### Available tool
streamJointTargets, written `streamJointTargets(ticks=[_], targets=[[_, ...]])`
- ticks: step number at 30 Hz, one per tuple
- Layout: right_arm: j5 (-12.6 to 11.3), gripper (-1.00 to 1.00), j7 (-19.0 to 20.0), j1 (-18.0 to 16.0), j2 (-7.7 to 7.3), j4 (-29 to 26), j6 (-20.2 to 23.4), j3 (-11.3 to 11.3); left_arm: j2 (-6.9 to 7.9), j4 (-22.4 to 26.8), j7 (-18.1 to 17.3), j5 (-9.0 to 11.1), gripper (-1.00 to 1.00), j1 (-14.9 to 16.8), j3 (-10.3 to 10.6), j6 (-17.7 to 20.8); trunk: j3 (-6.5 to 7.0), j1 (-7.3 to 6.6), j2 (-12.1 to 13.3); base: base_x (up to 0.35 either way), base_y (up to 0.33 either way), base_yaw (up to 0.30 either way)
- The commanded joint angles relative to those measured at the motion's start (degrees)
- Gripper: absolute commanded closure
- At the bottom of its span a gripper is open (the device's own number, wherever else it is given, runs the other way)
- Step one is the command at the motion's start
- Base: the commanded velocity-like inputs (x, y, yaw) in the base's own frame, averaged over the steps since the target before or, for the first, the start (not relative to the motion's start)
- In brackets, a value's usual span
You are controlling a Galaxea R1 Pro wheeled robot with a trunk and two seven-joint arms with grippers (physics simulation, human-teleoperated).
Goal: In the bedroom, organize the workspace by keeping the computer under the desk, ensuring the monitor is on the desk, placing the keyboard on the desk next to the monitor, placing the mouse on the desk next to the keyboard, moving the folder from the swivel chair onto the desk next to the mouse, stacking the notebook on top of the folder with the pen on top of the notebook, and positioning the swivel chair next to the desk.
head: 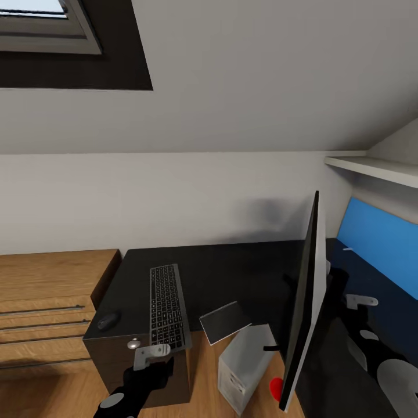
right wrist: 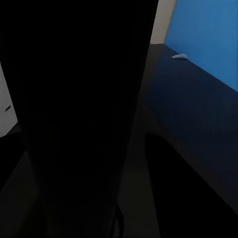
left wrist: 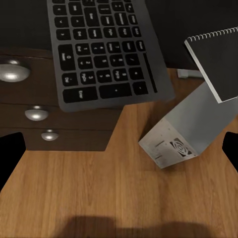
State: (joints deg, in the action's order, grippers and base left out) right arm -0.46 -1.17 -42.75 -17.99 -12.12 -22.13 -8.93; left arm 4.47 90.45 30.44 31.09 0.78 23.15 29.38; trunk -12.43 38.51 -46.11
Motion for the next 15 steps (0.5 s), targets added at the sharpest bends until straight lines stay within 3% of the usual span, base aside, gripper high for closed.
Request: streamJointTargets(ticks=[1, 15], targets=[[-0.2, 1.00, 0.0, -0.1, -0.01, 0.0, -0.3, 0.4, 0.08, 0.1, 0.6, 0.5, -1.00, 0.1, 0.1, 0.1, -0.08, 0.01, -0.1, 0.000, 0.000, 0.000], [-0.2, 1.00, 0.1, -0.1, -0.03, 0.0, -0.5, 0.4, 0.10, 0.1, 0.6, 0.5, -1.00, 0.1, 0.1, 0.1, -0.08, 0.01, -0.1, 0.000, 0.000, 0.000]])
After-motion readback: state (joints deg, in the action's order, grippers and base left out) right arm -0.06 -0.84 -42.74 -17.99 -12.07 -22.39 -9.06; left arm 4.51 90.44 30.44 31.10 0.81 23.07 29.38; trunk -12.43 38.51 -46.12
